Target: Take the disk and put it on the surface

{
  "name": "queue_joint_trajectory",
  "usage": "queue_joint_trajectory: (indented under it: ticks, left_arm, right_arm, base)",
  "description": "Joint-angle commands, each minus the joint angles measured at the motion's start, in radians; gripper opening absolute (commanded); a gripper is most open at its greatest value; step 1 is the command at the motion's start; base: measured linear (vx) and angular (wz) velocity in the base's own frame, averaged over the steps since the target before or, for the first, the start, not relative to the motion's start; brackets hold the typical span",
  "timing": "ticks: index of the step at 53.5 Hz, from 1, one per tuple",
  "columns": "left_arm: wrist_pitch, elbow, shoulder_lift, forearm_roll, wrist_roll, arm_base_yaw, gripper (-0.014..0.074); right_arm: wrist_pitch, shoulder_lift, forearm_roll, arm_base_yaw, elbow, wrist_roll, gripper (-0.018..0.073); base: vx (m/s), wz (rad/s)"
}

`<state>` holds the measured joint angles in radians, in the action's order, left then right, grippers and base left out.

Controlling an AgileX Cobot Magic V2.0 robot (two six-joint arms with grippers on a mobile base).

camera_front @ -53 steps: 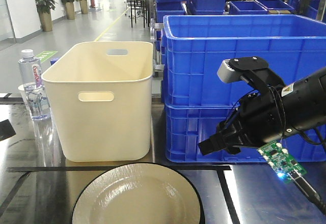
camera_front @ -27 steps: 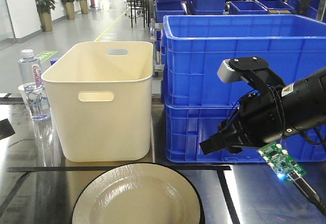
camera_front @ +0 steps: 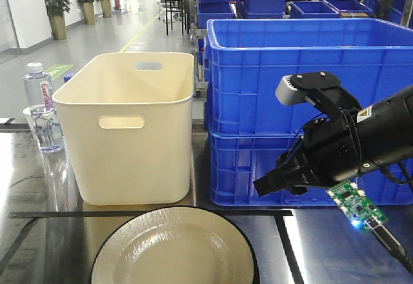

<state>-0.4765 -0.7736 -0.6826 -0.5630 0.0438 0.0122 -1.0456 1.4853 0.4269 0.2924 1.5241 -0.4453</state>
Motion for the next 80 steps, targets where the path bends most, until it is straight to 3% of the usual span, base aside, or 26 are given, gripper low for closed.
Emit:
queue_joint_trajectory:
  ticks: [1, 4, 9, 14, 20, 30, 37, 42, 45, 49, 60, 80]
  left_arm:
    - [0.081, 0.005, 0.065, 0.174, 0.228, 0.004, 0.0549]
    - [0.131, 0.046, 0.113, 0.224, 0.333, 0.004, 0.0538]
    - [0.224, 0.126, 0.180, 0.242, 0.403, 0.004, 0.0510]
    - [0.355, 0.221, 0.263, 0.297, 0.406, 0.004, 0.0444]
    - [0.497, 0.333, 0.395, 0.363, 0.404, 0.004, 0.0298]
    - [0.485, 0.493, 0.603, 0.525, 0.321, 0.013, -0.0006]
    - [0.410, 0.637, 0.718, 0.533, 0.154, 0.038, -0.0010]
    - [0.415, 0.733, 0.706, 0.534, 0.087, 0.048, -0.0009]
    - [0.458, 0.790, 0.710, 0.534, 0.087, 0.049, -0.0009]
    - [0.390, 0.784, 0.710, 0.546, 0.092, 0.050, -0.0009]
    - [0.412, 0.785, 0.710, 0.612, 0.092, 0.050, -0.0009]
    - [0.403, 0.784, 0.709, 0.612, 0.092, 0.047, -0.0009]
  right_arm:
    - [0.050, -0.037, 0.024, -0.003, 0.035, 0.000, 0.0382]
    - [0.050, -0.037, 0.024, -0.003, 0.035, 0.000, 0.0382]
    - [0.050, -0.037, 0.024, -0.003, 0.035, 0.000, 0.0382]
    - [0.050, -0.037, 0.024, -0.003, 0.035, 0.000, 0.0382]
    - [0.048, -0.037, 0.024, -0.003, 0.035, 0.000, 0.0382]
    - [0.049, -0.037, 0.024, -0.003, 0.035, 0.000, 0.0382]
    - [0.049, -0.037, 0.024, -0.003, 0.035, 0.000, 0.0382]
    - [0.040, -0.037, 0.026, -0.003, 0.035, 0.000, 0.0382]
    - [0.040, -0.036, 0.026, -0.003, 0.035, 0.000, 0.0382]
    - [0.035, -0.034, 0.022, -0.003, 0.035, 0.000, 0.0382]
    - [0.034, -0.034, 0.023, -0.003, 0.035, 0.000, 0.0382]
    - [0.034, -0.034, 0.023, -0.003, 0.035, 0.000, 0.0382]
  base:
    - [0.00, 0.00]
    - [0.00, 0.00]
    - [0.00, 0.00]
    - [0.00, 0.00]
    - [0.00, 0.00]
    - [0.00, 0.00]
    - [0.00, 0.00]
    - [0.00, 0.00]
    - [0.00, 0.02]
    - [0.00, 0.00]
    - [0.00, 0.00]
    - [0.00, 0.00]
